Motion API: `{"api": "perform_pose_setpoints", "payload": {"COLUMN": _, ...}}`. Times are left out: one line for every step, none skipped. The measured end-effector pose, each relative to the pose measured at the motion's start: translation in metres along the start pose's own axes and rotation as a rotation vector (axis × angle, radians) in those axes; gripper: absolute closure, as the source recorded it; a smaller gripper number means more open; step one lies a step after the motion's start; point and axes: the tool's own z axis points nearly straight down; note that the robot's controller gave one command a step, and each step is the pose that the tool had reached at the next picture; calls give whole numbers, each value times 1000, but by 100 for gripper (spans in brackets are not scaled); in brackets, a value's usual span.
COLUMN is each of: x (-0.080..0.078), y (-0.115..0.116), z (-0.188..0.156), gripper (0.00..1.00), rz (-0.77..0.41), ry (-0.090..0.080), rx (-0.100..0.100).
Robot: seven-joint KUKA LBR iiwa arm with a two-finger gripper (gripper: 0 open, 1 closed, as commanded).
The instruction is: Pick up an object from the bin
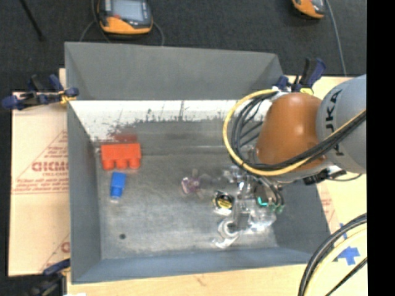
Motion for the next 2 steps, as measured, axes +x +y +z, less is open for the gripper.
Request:
{"api": "perform_pose_setpoints", "payload": {"x": -38, "y": -24, "z": 86, "gripper": 0, "rz": 128, "ry": -5, "rx": -2}}
{"api": "perform_pose_setpoints", "payload": {"x": -41, "y": -24, "z": 82, "gripper": 100, "rz": 125, "ry": -13, "rx": -1}}
